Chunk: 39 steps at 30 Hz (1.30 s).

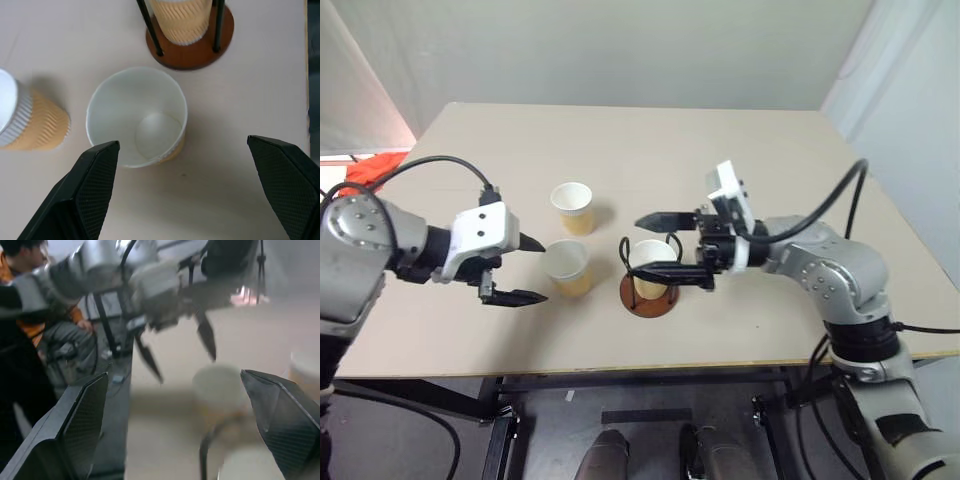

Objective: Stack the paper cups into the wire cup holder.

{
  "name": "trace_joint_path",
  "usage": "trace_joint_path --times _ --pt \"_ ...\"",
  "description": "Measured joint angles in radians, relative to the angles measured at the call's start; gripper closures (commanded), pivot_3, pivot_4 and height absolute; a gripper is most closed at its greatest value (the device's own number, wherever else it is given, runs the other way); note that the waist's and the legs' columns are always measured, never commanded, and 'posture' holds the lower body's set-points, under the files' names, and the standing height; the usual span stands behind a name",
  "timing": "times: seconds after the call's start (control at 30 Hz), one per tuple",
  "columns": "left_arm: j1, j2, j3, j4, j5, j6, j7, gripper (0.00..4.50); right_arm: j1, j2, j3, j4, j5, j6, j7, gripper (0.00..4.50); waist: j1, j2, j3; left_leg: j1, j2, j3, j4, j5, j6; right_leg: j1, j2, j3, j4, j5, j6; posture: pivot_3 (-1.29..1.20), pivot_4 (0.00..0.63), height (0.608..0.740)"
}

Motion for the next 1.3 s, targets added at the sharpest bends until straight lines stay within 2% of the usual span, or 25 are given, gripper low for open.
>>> trace_joint_path --times 0.33,0.43,0.6,0.8,1.17,1.23,1.3 --pt "-0.128 -0.067 -0.104 0.072 0.103 -0.108 -0.116 0.00 0.035 -0.031 0.003 -0.024 -0.056 -0.023 -0.067 0.01 -0.009 0.000 0.000 0.002 0.000 0.000 0.001 0.005 0.003 0.002 0.000 0.001 -0.001 0.005 0.001 0.00 0.150 0.740" --pt "-0.151 -0.094 -0.138 0.122 0.155 -0.160 -0.130 0.83 0.053 -0.035 0.002 -0.028 -0.059 -0.023 -0.095 0.00 -0.009 0.000 0.000 0.001 -0.001 0.001 0.002 0.006 0.003 0.002 -0.001 0.001 -0.002 0.005 0.002 0.00 0.150 0.740" --pt "-0.216 -0.156 -0.185 0.222 0.249 -0.239 -0.126 2.56 0.067 -0.046 -0.014 -0.073 -0.059 -0.022 -0.139 0.00 -0.001 0.000 0.000 -0.001 -0.001 0.000 0.002 0.006 0.004 0.002 -0.001 0.001 -0.003 0.007 0.006 0.00 0.150 0.740" --pt "-0.259 -0.218 -0.200 0.295 0.288 -0.279 -0.132 4.47 0.084 -0.091 -0.040 -0.097 -0.059 -0.019 -0.177 0.00 0.000 0.000 0.000 -0.001 -0.002 0.001 0.002 0.006 0.006 0.002 -0.003 0.001 -0.003 0.011 0.012 0.00 0.150 0.740" --pt "-0.311 -0.255 -0.197 0.343 0.274 -0.277 -0.177 4.47 0.088 -0.170 -0.066 -0.090 -0.061 -0.025 -0.175 0.00 0.002 0.000 0.000 -0.002 -0.002 0.001 0.003 0.007 0.007 0.002 -0.003 0.002 -0.004 0.013 0.015 0.00 0.150 0.740" --pt "-0.358 -0.258 -0.190 0.336 0.184 -0.228 -0.190 4.47 0.111 -0.223 -0.090 -0.085 -0.060 -0.054 -0.135 0.00 0.011 0.000 0.000 -0.005 -0.003 0.000 0.004 0.007 0.008 0.001 -0.003 0.001 -0.006 0.015 0.017 0.00 0.150 0.740" --pt "-0.422 -0.236 -0.174 0.303 0.027 -0.151 -0.195 4.47 0.175 -0.308 -0.139 -0.057 -0.078 -0.136 -0.063 0.00 0.022 -0.001 0.000 -0.008 -0.003 0.000 0.005 0.007 0.008 0.001 -0.003 0.001 -0.009 0.015 0.018 0.00 0.150 0.740"
